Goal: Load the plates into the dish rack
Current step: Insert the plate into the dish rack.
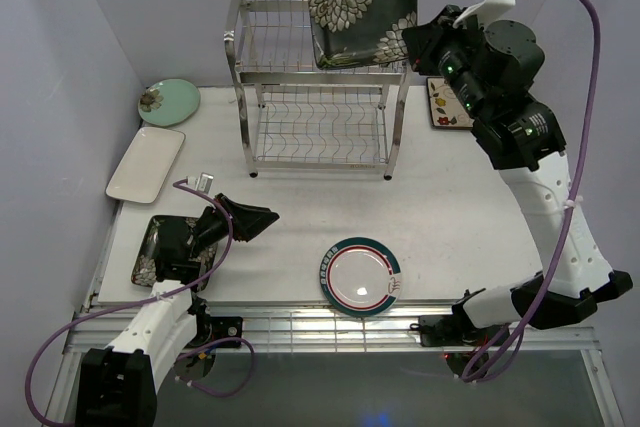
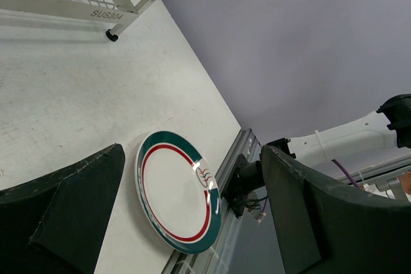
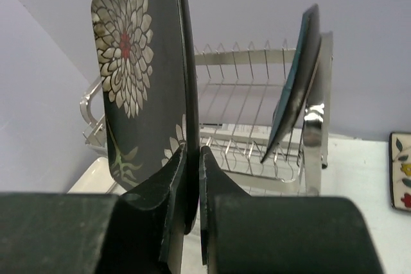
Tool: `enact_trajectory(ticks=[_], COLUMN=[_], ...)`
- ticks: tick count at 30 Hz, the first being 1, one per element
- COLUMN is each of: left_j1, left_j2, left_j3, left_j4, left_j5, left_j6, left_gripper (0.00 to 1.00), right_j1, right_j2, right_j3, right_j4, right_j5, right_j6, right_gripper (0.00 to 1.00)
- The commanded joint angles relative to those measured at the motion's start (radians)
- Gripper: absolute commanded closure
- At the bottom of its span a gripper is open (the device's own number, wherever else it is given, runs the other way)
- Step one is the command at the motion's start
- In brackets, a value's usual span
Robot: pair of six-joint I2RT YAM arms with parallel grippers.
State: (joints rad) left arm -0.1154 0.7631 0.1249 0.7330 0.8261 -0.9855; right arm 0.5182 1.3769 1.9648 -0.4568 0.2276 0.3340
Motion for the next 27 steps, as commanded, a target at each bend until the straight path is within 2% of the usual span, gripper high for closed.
enact_trajectory(ticks=[1, 8, 12, 27], left_j1=[-0.004, -0.004, -0.003, -0.004], left_j2=[-0.002, -0.002, -0.002, 0.004], left_j3=[0.027, 0.028, 0.028, 0.028], left_j4=[0.000, 0.000, 0.000, 0.000], left_j5=[-0.010, -0.007, -0.005, -0.007], left_j6=[0.013, 0.011, 0.010, 0.013], left_gripper=[0.02, 0.02, 0.02, 0.02], right_j1=[0.049, 0.140, 0.186, 0.241], right_j2=[-0.013, 0.008, 0.014, 0.159], right_j3=[0.106, 0.071, 0.023, 0.091], right_j4=[0.303, 0.426, 0.555, 0.849], right_j5=[0.171, 0.363, 0.450, 0.585], right_j6=[-0.084, -0.210, -0.302, -0.573], right_gripper=[0.92, 0.92, 0.92, 0.92])
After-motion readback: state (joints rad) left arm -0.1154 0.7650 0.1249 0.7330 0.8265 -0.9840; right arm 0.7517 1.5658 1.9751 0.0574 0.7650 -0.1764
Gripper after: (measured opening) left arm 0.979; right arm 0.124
